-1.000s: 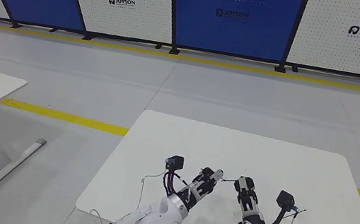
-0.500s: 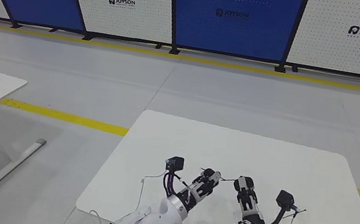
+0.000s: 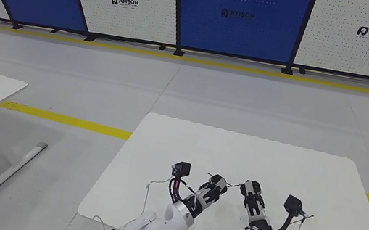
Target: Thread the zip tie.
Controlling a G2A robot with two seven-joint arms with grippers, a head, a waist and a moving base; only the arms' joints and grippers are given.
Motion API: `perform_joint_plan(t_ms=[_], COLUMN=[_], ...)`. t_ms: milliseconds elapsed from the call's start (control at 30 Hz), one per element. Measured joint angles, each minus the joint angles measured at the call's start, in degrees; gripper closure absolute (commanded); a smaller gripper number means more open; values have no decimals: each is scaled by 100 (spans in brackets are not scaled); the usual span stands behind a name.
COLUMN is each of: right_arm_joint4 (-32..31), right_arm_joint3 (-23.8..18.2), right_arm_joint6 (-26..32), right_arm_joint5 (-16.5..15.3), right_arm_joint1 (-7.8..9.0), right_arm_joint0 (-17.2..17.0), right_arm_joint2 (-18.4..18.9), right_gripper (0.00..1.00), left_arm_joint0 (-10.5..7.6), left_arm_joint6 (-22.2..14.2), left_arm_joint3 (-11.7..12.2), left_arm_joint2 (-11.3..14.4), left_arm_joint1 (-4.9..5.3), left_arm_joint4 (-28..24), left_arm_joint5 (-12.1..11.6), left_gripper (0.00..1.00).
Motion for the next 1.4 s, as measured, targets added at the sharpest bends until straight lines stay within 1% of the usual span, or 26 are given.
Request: perform_joint_plan(t_ms=[100,233,333,400,467,533,633,700,900,967,1000,1033,1100,1133,1233,1300,1400], right_arm_joint4=[46,122,158,182,204,208,84,77,78,-171,-442,-911,-1561,-1929,-2765,-3027,-3061], right_arm_joint3=[-22,-70,-103,-133,-174,-198,-194,-193,-188,-128,-96,-51,35,94,185,223,236], right_arm_joint6=[90,216,206,180,138,105,41,38,38,-132,-284,-448,-567,-596,-505,-564,-635], right_arm_joint5=[9,-104,-188,-257,-349,-428,-483,-483,-475,-314,-205,-114,-43,23,213,294,311], right_arm_joint1=[2,16,25,33,48,63,76,76,77,96,97,94,92,96,117,114,106], right_arm_joint0=[6,-36,-79,-129,-211,-286,-332,-332,-326,-262,-238,-206,-155,-120,-52,-39,-28], right_arm_joint2=[10,63,119,173,260,351,413,412,414,434,404,328,241,196,97,43,20], right_gripper=[0,0,0,0,0,0,0,0,0,0,0,0,0,0,0,0,0], left_arm_joint0=[-16,-53,-77,-90,-119,-144,-167,-169,-167,-147,-144,-156,-187,-201,-213,-215,-215], left_arm_joint6=[81,146,206,321,483,564,392,346,355,458,523,592,696,732,704,673,670], left_arm_joint3=[-9,-29,-45,-49,-64,-107,-210,-225,-220,-213,-223,-241,-267,-280,-330,-353,-354], left_arm_joint2=[15,41,38,13,-36,-86,-149,-158,-156,-187,-207,-240,-288,-301,-318,-328,-330], left_arm_joint1=[-21,-55,-75,-94,-124,-154,-163,-158,-158,-172,-185,-204,-227,-239,-255,-260,-260], left_arm_joint4=[-133,-402,-562,-692,-954,-1294,-1635,-1634,-1622,-1746,-1886,-2102,-2372,-2493,-2718,-2811,-2819], left_arm_joint5=[63,147,199,286,436,554,605,589,586,607,648,720,819,870,963,972,971], left_gripper=[100,100,100,100,100,100,100,100,100,100,100,100,100,100,100,100,100])
